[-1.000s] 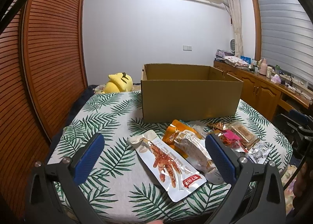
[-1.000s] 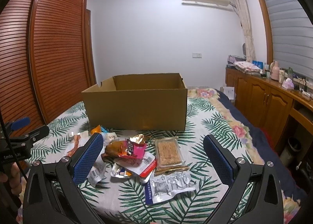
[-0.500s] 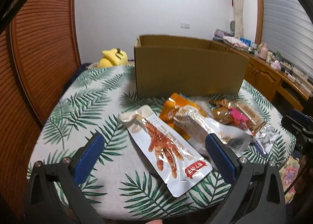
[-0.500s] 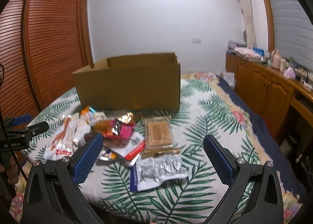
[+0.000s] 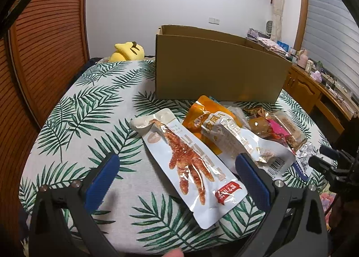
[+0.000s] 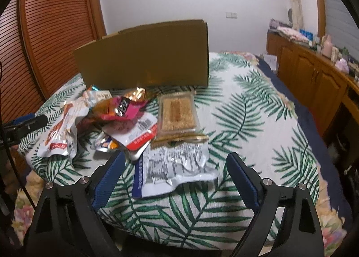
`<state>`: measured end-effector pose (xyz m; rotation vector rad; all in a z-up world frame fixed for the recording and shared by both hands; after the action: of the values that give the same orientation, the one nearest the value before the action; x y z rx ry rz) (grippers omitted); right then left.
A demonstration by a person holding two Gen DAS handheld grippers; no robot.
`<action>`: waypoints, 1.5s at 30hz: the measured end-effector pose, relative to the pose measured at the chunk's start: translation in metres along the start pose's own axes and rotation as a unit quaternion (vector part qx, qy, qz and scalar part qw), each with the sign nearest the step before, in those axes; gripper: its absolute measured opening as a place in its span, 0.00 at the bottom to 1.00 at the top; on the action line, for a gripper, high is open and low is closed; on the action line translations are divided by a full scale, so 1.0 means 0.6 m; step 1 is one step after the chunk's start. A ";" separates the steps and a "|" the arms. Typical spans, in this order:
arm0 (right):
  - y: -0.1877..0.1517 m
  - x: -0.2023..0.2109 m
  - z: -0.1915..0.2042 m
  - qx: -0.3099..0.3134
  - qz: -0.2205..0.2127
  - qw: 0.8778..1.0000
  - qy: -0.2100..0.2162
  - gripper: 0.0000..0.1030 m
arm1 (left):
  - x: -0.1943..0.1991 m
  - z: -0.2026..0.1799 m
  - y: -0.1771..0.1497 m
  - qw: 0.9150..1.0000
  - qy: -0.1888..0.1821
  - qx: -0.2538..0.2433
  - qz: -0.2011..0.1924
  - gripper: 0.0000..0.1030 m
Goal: Organize snacks
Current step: 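Grasp the white-and-silver foil packet with the right tool while the left tool approaches the chicken-feet packet, then close the left tool on the white chicken-feet packet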
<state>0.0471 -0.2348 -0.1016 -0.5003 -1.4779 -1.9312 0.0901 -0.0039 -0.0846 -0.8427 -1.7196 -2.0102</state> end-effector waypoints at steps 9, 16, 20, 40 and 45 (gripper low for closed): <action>-0.010 -0.012 -0.013 -0.029 0.030 0.999 0.019 0.78 | -0.016 0.002 -0.005 1.000 -0.016 0.002 0.008 1.00; 0.004 -0.033 -0.007 -0.007 0.028 1.000 -0.006 0.66 | -0.041 -0.002 -0.007 1.000 -0.016 0.001 0.023 1.00; 0.008 -0.043 -0.004 0.021 0.027 0.999 -0.019 0.64 | -0.049 -0.002 -0.011 0.999 -0.016 0.001 0.027 1.00; 0.017 -0.027 -0.020 0.018 0.036 0.999 0.005 0.46 | -0.082 0.019 0.015 0.998 -0.050 0.040 0.016 0.94; 0.016 -0.029 -0.017 0.015 0.035 0.999 0.006 0.47 | -0.103 0.008 0.007 0.998 -0.045 0.021 0.044 0.82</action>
<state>0.0668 -0.2416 -0.1091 -0.5193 -1.4611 -1.8511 0.1405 -0.0062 -0.1212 -0.9914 -1.7347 -1.8999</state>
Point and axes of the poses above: each gripper's, at about its wrist camera, not at the fingertips, and x roughly against the way its jaws point, z to its left, y to its top, the point moved 6 cm from there along -x, roughly the way its jaws point, and after that the axes turned 14 degrees about -x, right-handed, at the moved point
